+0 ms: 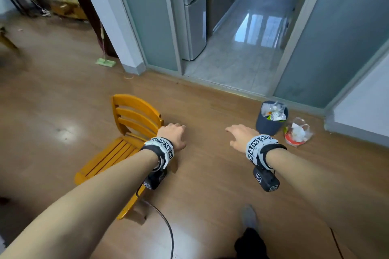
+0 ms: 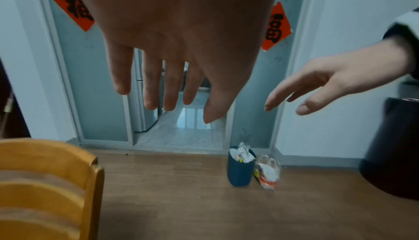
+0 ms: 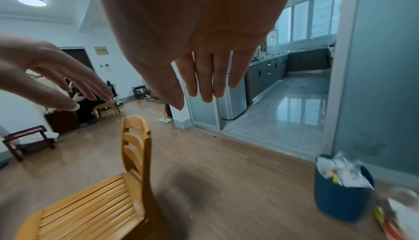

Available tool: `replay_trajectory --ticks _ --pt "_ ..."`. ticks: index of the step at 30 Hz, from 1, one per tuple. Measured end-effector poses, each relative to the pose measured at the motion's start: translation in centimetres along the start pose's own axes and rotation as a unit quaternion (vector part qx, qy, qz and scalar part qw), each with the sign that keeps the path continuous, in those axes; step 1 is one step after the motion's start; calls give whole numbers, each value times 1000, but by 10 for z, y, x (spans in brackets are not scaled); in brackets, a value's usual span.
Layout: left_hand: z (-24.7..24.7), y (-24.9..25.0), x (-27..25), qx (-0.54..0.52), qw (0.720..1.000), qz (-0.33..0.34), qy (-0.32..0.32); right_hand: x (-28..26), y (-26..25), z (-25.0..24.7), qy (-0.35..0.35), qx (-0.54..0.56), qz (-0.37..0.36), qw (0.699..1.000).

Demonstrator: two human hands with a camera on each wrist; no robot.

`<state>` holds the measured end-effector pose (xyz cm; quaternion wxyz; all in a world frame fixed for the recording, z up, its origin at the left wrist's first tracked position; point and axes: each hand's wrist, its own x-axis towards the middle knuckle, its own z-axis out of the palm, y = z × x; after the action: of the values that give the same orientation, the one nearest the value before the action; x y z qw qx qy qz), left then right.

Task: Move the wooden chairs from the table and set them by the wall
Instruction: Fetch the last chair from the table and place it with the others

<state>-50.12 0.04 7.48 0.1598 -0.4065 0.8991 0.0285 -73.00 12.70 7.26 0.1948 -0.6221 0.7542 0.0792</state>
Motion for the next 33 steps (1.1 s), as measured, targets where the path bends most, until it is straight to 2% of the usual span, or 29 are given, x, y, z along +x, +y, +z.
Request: replay_trajectory --ticks 3,8,15,19,24,28,33 --pt "-17 11 57 -20 999 -40 8 65 49 -21 3 -24 -16 1000" --pt "-47 14 119 -46 991 -123 2 148 97 -65 -37 -56 -69 995" --pt "-62 -39 195 -93 973 -209 -3 266 105 -122 -48 -82 -134 986" --pt "-50 -89 246 -119 958 -261 -3 353 79 -139 -51 -111 -182 976" --pt "-27 -176 289 -168 926 -336 -24 462 12 -161 -85 -155 -238 955" --pt "-16 -233 290 -184 896 -403 -37 527 -52 -185 -90 -188 -310 927" --pt "-8 -277 273 -211 847 -486 -30 592 -135 -201 -95 -225 -398 884"
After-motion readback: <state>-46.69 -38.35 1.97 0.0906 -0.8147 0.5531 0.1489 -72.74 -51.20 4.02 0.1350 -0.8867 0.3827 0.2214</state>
